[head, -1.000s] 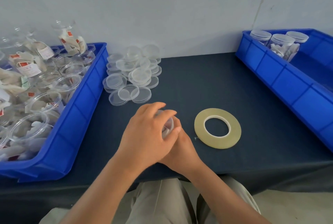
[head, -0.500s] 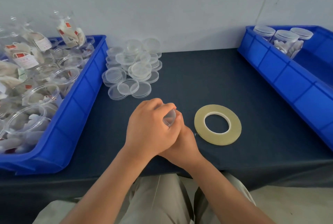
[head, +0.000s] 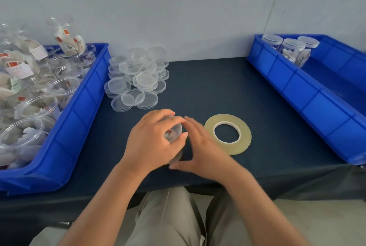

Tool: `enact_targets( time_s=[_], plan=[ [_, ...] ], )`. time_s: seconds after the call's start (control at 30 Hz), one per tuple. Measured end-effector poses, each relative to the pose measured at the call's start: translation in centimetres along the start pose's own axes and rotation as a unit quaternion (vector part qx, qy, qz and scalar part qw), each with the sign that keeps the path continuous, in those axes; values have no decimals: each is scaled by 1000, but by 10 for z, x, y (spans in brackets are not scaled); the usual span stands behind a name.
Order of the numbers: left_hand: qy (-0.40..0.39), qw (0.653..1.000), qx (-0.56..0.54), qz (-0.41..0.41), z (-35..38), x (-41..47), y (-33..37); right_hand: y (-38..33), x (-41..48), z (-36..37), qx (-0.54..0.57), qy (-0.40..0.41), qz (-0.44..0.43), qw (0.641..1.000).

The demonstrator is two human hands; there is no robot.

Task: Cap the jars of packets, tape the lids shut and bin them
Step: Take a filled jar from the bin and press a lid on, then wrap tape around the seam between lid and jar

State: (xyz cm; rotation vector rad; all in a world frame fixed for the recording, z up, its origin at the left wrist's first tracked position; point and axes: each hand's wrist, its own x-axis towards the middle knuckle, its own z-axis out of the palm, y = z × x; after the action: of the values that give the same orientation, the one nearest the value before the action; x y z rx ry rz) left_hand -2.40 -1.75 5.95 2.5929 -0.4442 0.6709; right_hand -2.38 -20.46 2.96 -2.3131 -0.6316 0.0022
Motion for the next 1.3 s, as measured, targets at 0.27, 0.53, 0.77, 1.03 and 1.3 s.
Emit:
enact_targets(
  time_s=[0.27,0.53,0.77,1.03,1.3],
  plan=[
    [54,995,52,67,1,0,-1,61,-39,-60,-290,-65,172,939],
    [117,989,1,92,-20,-16,35,37,-58,-75,-106,90,111,984],
    [20,981,-184,-57,-28,-19,79,-16,-77,-87,62,114,54,990],
    [122,967,-206,-88,-16,-38,89,-28,-92,-46,58,159,71,983],
    [89,979,-181,-17,-16,-47,91,-35,-84,-36,168,81,48,981]
  ],
)
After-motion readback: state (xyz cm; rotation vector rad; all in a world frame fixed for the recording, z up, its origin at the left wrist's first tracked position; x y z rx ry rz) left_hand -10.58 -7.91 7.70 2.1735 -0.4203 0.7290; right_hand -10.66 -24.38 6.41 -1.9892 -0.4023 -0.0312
